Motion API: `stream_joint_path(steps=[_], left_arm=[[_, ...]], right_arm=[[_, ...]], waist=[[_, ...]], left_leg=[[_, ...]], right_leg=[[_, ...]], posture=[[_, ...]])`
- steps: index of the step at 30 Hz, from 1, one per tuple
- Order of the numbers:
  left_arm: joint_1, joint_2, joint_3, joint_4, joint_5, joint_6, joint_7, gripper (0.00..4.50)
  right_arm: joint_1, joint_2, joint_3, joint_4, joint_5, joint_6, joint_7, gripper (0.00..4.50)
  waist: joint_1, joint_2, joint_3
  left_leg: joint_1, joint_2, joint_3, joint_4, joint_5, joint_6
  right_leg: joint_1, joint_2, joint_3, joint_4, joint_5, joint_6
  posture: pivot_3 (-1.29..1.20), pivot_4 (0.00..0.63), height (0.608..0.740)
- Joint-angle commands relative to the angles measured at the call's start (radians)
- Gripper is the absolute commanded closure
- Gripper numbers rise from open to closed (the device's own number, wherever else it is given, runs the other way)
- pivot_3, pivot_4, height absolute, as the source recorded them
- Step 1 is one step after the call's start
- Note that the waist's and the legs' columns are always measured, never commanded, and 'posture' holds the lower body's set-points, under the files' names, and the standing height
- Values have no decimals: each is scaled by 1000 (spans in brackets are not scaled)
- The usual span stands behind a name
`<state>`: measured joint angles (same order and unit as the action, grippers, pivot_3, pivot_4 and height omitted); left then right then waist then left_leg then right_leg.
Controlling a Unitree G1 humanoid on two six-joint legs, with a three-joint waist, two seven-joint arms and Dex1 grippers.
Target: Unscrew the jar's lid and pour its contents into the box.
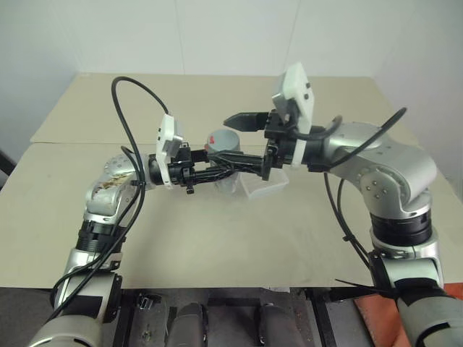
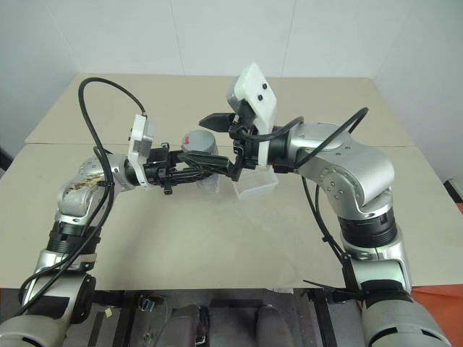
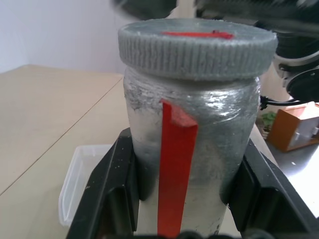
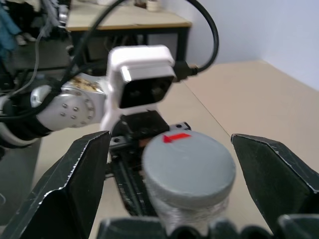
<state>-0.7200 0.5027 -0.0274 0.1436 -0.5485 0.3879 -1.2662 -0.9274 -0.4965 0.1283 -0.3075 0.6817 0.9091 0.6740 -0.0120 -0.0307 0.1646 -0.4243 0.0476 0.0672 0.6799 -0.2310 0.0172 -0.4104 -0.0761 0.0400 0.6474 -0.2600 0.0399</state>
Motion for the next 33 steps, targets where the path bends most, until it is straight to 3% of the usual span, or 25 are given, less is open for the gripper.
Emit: stream_joint_path(steps=[1,6,9,13,18,24,28,33], left_arm=[[-32,-2,-5,7,13,-35,-33,2582],[-35,-4,-6,16,25,-49,-46,2582],[-35,-3,-3,15,28,-48,-51,2582],[-30,0,-2,13,33,-50,-58,2582],[-37,-2,-9,19,29,-61,-86,2582],[-92,-24,-19,37,-27,-40,-215,2582],[-129,-5,-60,15,-74,6,-339,2582],[-115,68,-146,-73,-181,19,-348,2582]], right_arm=[[-26,11,-11,-3,-17,9,-17,0],[-23,24,-7,6,-42,9,-21,0],[-20,32,-11,6,-46,8,-25,582],[-19,43,-20,9,-43,8,-23,1704],[-12,32,-26,6,-23,-20,41,1715],[6,-6,-17,62,41,-168,393,1715],[-14,-16,12,152,92,-255,739,1715],[-52,2,50,243,63,-319,930,1715]], waist=[[0,0,0],[0,0,0],[0,0,0],[0,0,0],[0,0,0],[3,0,0],[0,0,0],[-9,1,0]], left_leg=[[0,0,0,0,0,0],[0,0,0,0,0,0],[-1,0,0,0,0,0],[-1,0,0,0,0,0],[-2,0,0,0,0,0],[-2,0,0,0,0,0],[-2,0,0,0,0,0],[-1,1,-2,0,0,0]], right_leg=[[0,0,0,0,0,0],[-1,0,0,0,0,0],[-1,0,0,0,0,0],[-2,0,0,1,0,0],[-2,0,0,1,0,0],[-2,0,0,0,0,0],[-2,1,0,0,0,0],[-2,1,2,1,0,0]], posture=[[0,150,740],[0,150,740],[0,150,740],[0,150,740],[0,150,740],[0,150,740],[0,150,740],[0,150,740]])
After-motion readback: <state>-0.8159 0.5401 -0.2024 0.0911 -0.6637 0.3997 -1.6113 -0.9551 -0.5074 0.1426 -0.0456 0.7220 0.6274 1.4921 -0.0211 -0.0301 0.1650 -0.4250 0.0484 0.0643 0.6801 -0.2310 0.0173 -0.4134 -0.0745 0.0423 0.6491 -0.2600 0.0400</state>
